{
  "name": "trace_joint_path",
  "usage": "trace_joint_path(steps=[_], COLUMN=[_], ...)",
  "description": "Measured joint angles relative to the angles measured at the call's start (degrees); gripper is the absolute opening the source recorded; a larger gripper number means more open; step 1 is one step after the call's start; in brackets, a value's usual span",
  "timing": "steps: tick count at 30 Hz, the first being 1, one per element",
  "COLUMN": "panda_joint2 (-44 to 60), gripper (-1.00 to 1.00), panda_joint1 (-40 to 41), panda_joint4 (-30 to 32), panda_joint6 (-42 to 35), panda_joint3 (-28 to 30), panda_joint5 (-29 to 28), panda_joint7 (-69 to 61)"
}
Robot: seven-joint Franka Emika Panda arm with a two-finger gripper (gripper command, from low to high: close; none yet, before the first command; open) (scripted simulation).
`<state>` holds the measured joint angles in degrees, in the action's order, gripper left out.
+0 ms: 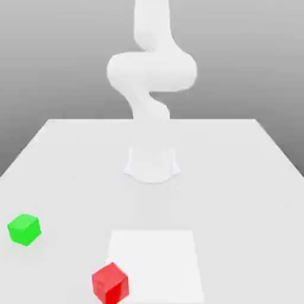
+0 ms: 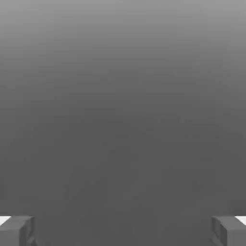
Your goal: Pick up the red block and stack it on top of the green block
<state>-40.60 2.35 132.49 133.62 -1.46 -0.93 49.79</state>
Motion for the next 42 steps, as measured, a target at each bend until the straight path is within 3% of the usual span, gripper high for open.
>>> trace_joint_path(steps=[16, 25, 30, 31, 37, 42], panda_joint2=[33.7, 51.7, 62.0, 63.4, 64.0, 56.3], gripper=[0.0, 0.0, 0.0, -1.0, -1.0, -1.0], panda_joint1=[10.2, 12.2, 11.5, 11.3, 11.2, 12.0], panda_joint4=[4.5, 7.2, 6.2, 6.0, 5.9, 7.1], panda_joint6=[11.7, 18.6, 26.4, 27.5, 28.2, 21.7], panda_joint3=[-4.3, -3.6, -2.3, -2.1, -2.0, -3.1], panda_joint5=[-6.2, -2.6, -3.1, -3.3, -3.5, -1.9], panda_joint7=[25.6, 34.7, 36.5, 36.6, 36.8, 35.6])
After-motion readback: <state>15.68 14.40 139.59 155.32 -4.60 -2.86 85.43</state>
